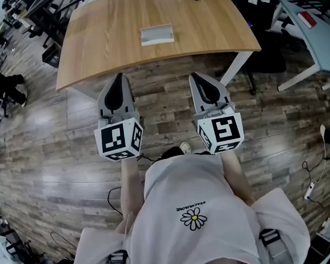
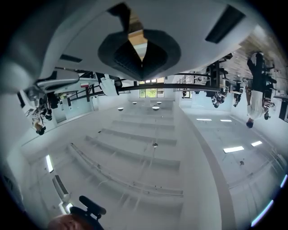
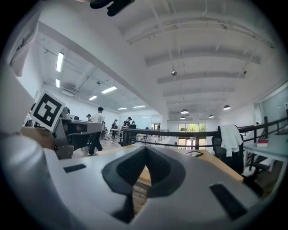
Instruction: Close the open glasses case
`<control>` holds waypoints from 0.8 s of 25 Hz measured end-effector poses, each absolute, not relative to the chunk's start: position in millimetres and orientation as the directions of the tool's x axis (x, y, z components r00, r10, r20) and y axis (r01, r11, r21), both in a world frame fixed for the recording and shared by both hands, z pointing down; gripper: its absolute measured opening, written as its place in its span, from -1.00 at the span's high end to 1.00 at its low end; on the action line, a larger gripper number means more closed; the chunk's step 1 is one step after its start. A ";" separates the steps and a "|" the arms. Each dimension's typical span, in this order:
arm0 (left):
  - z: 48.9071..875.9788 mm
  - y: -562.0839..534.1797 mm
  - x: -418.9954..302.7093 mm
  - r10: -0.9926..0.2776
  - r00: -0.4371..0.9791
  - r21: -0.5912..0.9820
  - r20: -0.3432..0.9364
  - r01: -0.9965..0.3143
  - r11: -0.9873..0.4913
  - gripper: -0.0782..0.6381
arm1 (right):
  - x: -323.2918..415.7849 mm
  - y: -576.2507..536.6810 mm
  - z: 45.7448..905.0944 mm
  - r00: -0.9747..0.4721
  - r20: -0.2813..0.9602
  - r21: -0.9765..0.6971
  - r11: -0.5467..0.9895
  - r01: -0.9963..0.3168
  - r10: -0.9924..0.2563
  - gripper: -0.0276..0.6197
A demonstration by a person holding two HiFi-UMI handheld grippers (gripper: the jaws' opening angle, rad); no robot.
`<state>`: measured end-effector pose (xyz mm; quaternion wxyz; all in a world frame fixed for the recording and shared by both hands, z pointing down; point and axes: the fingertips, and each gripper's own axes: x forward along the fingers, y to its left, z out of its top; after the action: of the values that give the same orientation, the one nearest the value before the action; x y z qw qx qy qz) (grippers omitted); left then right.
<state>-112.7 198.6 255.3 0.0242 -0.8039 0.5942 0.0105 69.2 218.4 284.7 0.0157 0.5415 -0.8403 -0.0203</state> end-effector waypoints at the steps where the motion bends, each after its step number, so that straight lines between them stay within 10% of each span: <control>1: 257.8 198.9 -108.8 -0.953 0.300 -0.016 -0.046 -0.954 -0.300 0.73 | 70.1 214.6 291.9 -0.414 0.020 0.053 0.415 -0.908 -0.910 0.89; 20: 301.1 63.7 -89.3 -0.939 0.343 -0.118 -0.012 -0.933 -0.339 0.73 | 51.6 80.7 336.6 -0.444 0.131 0.086 0.456 -0.886 -0.886 0.89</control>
<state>-89.3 63.7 301.1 0.0515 -0.8177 0.5726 -0.0290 51.6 80.7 336.6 0.0784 0.5214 -0.8497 -0.0026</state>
